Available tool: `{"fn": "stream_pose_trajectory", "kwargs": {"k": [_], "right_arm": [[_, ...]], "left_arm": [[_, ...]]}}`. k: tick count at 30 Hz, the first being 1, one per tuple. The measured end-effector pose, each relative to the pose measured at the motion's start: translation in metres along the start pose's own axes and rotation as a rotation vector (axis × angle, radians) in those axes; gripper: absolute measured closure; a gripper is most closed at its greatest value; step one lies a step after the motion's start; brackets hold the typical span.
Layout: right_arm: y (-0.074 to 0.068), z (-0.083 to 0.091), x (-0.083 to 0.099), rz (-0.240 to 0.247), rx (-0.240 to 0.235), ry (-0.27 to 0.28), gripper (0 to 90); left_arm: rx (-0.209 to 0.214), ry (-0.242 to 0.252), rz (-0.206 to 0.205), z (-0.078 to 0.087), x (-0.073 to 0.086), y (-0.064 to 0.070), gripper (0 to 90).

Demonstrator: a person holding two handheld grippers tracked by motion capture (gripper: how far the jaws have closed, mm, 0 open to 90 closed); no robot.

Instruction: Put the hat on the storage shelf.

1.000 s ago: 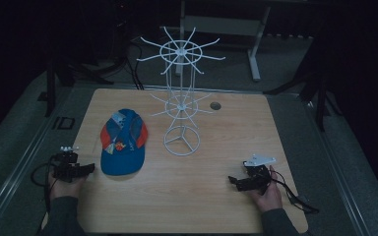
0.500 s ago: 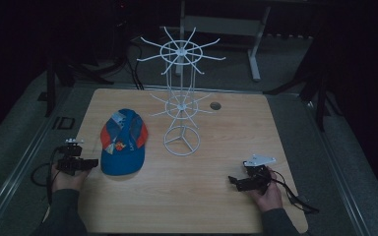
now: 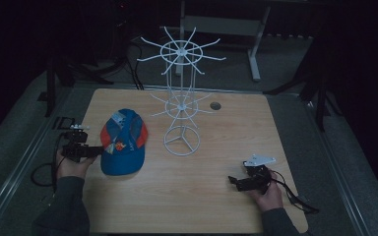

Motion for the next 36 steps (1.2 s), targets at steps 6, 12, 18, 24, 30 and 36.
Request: {"fn": "stream_pose_trajectory", "kwargs": {"k": [6,12,18,24,30,36], "right_arm": [[0.0,0.0,0.0,0.002,0.001,-0.001,10.6],[0.0,0.0,0.0,0.001,0.0,0.0,10.7],[0.0,0.0,0.0,0.002,0.0,0.0,10.7],[0.0,0.001,0.001,0.002,-0.001,0.001,10.7],[0.0,0.001,0.001,0.002,-0.001,0.001,10.7],[0.0,0.001,0.001,0.002,-0.001,0.001,10.6]], "left_arm": [[0.005,0.025,0.0,0.001,-0.016,0.002,39.8],[0.01,0.049,0.022,-0.002,-0.032,-0.001,39.6],[0.008,0.063,0.019,-0.006,-0.047,-0.001,39.3],[0.029,0.068,0.041,-0.012,-0.058,0.0,39.0],[0.034,0.094,0.056,-0.018,-0.07,-0.003,38.9],[0.04,0.118,0.062,-0.021,-0.081,-0.008,38.9]]}}
Point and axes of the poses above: each handheld gripper's, and its own axes: z roughly backward along the jaws, x roughly out of its underside, y roughly to its right, the point moved 10 cm from there along -z, roughly forward along the jaws, and after that the axes turned 11 degrees about -z, right-handed, at the moved point
